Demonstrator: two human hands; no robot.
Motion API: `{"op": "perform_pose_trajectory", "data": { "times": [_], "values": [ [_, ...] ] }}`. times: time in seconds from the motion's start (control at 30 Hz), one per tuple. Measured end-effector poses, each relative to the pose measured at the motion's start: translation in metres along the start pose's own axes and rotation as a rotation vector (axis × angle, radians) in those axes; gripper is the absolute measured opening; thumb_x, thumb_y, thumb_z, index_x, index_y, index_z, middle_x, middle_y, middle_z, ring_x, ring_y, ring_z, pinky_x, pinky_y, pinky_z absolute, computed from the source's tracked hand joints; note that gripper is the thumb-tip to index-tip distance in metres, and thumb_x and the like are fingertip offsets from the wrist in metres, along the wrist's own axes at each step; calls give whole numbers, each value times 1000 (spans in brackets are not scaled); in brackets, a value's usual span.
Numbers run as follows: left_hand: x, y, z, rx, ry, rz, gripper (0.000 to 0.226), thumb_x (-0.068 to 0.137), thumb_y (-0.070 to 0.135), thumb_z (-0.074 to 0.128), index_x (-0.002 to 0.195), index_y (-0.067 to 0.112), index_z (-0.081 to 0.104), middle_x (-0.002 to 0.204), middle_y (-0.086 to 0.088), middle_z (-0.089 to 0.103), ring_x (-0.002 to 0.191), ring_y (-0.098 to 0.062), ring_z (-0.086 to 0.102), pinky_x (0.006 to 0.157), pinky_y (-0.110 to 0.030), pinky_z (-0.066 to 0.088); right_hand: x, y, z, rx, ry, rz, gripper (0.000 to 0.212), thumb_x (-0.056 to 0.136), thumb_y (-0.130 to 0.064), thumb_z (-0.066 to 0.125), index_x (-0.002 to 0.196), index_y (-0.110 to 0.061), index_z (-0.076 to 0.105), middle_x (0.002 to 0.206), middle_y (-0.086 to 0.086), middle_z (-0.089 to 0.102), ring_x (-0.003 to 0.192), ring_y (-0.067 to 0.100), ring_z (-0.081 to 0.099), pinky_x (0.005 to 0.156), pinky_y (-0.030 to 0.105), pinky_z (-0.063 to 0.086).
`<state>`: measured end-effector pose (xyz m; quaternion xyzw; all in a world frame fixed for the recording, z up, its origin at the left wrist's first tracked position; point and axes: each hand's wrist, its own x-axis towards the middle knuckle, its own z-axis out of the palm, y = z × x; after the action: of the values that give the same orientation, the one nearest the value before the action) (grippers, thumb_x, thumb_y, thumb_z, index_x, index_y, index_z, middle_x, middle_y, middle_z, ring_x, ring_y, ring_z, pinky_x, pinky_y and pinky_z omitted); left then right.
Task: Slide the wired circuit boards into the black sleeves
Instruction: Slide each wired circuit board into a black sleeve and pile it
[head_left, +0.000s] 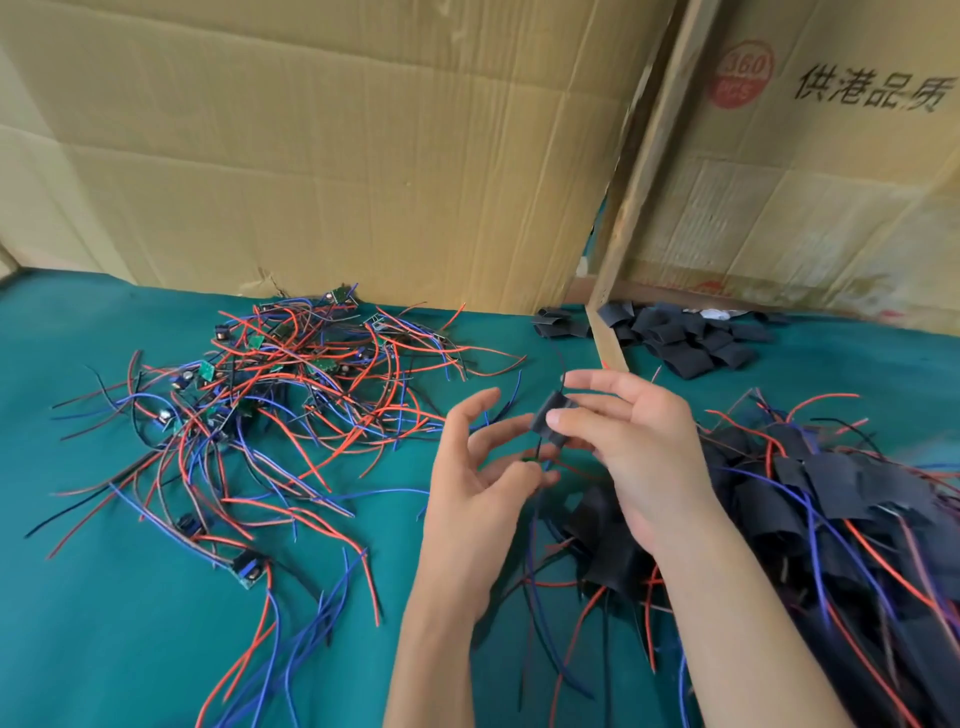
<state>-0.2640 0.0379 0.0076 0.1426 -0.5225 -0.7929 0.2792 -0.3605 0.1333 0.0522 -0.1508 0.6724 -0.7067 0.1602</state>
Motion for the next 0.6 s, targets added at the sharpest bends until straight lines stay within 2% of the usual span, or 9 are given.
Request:
{"op": "perform_pose_trajectory", "data": {
  "times": [0.1,0.17,0.23,0.33,0.47,0.6],
  "values": [
    [-1,-1,-2,58,27,-40,44,81,-3,68,117,19,61,107,-11,72,89,-30,76,80,-36,61,2,-1,0,159,70,-36,30,76,5,78,100,-12,73,87,10,78,80,21,73,74,31,54],
    [0,-1,0,42,66,-31,24,86,-9,70,103,7,66,94,-17,71,83,-30,77,72,-29,61,3,-2,-1,227,99,-54,27,77,7,76,98,-11,71,84,8,77,79,20,73,74,32,53],
    [0,0,0,11,81,-19,14,87,-9,69,93,5,70,85,-16,74,80,-29,77,67,-23,58,4,-1,-3,193,93,-67,25,81,8,74,96,-12,71,82,6,77,79,19,72,73,32,52],
    [1,3,-1,-44,94,-12,18,87,-8,69,85,8,76,85,-17,75,78,-28,76,67,-22,57,2,1,-1,69,1,-68,21,83,5,74,97,-11,71,80,6,76,77,17,70,68,27,53],
    [0,6,-1,-151,96,-36,20,87,-8,67,82,8,78,81,-14,74,74,-24,74,65,-21,56,-1,-2,-1,178,-99,-36,19,82,5,75,98,-6,74,84,10,74,75,18,68,63,24,55],
    [-1,9,1,-271,76,-103,15,82,-2,69,79,8,79,78,-11,73,68,-18,72,57,-18,53,-3,-6,-6,247,-201,-23,38,68,-14,78,105,-4,73,96,19,74,84,21,69,68,24,57]
  ]
}}
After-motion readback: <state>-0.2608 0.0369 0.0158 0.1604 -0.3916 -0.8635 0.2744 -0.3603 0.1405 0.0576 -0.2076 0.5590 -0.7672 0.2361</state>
